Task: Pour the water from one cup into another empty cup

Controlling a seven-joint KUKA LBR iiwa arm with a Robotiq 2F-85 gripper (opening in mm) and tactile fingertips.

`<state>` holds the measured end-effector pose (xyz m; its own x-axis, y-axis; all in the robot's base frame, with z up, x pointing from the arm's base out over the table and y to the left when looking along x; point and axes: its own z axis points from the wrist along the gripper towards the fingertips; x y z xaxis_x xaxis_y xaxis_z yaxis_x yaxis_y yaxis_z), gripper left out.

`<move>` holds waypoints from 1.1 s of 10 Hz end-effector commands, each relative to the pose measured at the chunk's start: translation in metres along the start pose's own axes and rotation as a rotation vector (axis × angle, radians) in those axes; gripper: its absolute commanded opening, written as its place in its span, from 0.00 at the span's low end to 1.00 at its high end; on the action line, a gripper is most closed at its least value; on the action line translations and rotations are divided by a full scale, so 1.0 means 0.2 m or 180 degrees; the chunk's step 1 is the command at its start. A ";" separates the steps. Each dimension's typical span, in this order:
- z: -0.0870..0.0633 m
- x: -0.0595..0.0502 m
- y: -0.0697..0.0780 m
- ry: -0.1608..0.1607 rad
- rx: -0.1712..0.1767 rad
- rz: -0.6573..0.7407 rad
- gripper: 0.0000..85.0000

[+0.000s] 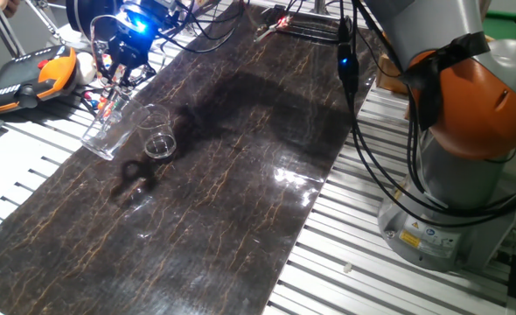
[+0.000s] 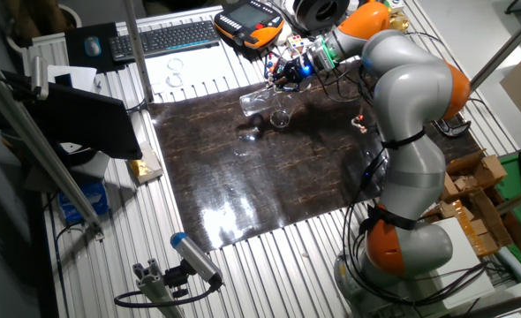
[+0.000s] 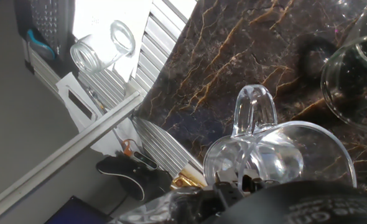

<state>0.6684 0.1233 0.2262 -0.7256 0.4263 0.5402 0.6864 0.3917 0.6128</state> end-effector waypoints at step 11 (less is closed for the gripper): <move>-0.04 0.01 0.01 0.0149 -0.0192 0.0128 0.01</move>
<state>0.6678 0.1189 0.2333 -0.6996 0.4014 0.5911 0.7121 0.3240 0.6228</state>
